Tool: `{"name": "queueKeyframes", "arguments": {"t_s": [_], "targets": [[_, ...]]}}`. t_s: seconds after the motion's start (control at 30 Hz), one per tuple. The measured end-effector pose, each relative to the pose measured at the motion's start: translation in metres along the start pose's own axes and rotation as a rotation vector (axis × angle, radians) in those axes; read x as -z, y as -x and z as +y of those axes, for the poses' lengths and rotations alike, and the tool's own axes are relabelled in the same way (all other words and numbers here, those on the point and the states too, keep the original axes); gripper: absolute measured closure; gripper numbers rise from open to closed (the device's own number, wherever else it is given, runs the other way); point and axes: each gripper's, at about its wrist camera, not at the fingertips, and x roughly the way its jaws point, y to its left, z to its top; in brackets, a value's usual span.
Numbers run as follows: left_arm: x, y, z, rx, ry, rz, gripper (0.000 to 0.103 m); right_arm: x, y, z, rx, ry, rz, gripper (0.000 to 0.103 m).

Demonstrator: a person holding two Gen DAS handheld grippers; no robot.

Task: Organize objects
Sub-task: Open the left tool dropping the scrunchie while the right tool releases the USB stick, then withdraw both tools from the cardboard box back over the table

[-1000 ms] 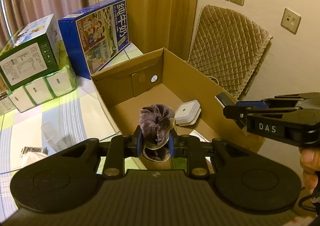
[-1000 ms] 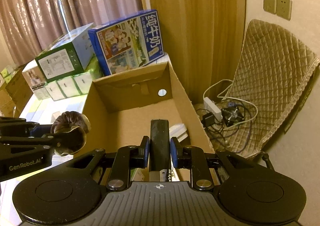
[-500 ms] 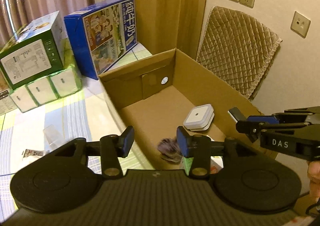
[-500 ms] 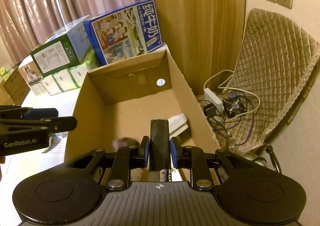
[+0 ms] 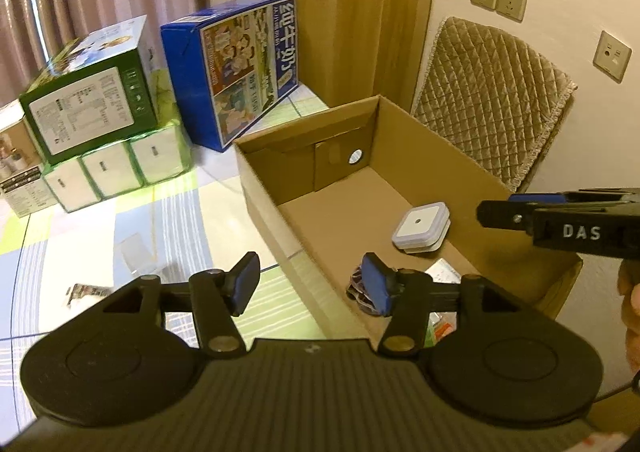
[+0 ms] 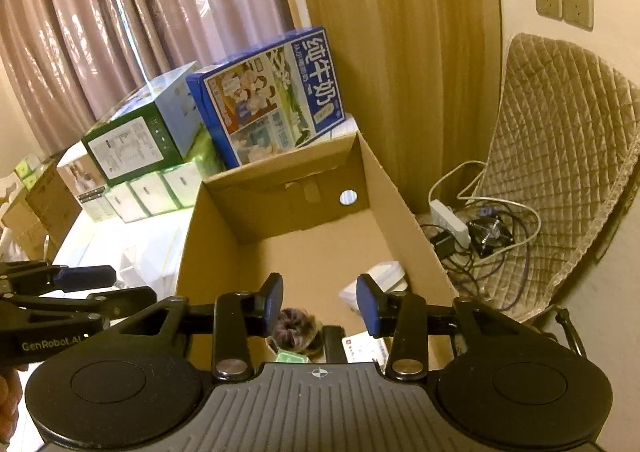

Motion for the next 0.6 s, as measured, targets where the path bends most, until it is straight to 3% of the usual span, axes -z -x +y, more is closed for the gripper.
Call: {"name": "queueKeyframes", "arguments": {"t_s": [0.3,0.6], "targets": [[0.023,0.029,0.017,-0.03,0.038,-0.004,0.037,0.013,0.021,0.007,-0.001,-0.008,0.011,0.062],[0.051,0.075,0.034,-0.069,0.08,-0.02,0.026,0.03,0.056,0.041,-0.002,0.03,-0.006,0.038]]}}
